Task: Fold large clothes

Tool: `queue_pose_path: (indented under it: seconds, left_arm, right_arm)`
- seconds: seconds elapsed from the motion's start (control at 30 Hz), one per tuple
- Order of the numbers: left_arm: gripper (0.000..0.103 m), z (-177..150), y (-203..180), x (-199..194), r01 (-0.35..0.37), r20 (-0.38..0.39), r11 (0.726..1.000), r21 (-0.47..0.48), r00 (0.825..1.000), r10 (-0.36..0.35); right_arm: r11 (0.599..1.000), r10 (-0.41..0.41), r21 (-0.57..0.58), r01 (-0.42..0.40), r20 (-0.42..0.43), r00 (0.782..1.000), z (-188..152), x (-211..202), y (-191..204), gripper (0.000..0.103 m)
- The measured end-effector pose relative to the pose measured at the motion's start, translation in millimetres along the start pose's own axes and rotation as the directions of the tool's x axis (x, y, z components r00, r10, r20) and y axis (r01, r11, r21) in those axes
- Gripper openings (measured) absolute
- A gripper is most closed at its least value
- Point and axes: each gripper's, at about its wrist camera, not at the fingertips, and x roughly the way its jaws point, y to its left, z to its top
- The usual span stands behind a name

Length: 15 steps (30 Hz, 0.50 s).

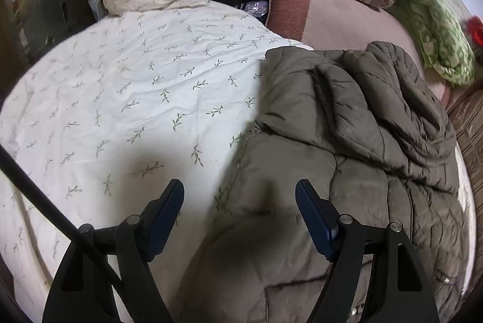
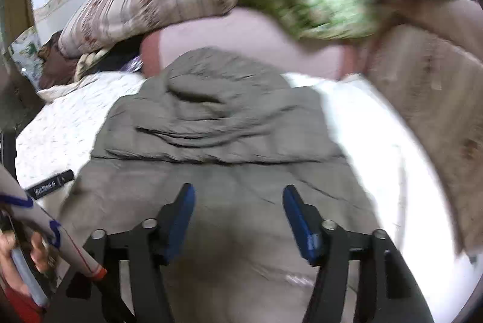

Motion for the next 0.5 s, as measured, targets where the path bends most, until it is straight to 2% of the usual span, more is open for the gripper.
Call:
queue_pose_path:
  seconds: [0.13, 0.2, 0.33, 0.5]
  left_arm:
    - [0.075, -16.3, -10.8, -12.5, 0.003, 0.035, 1.0, 0.019, 0.999, -0.004]
    - [0.075, -26.7, -18.9, -18.4, -0.022, 0.05, 0.998, 0.056, 0.999, 0.019]
    - [0.076, -45.5, -27.6, -34.7, -0.066, 0.082, 0.992, 0.108, 0.995, 0.057]
    - [0.076, -66.5, -25.8, -53.1, -0.044, 0.096, 0.992, 0.114, 0.995, 0.033]
  right_arm:
    - [0.998, -0.038, 0.052, 0.037, 0.014, 0.999, -25.0, -22.8, -43.2, 0.074]
    - [0.995, -0.064, 0.082, 0.065, -0.006, 0.998, -35.4, -24.9, -60.4, 0.074]
    - [0.987, -0.075, 0.14, 0.082, -0.055, 0.996, -55.3, -21.6, -80.5, 0.074]
    - [0.988, -0.067, 0.135, 0.078, -0.086, 0.994, -71.6, -18.3, -84.1, 0.074]
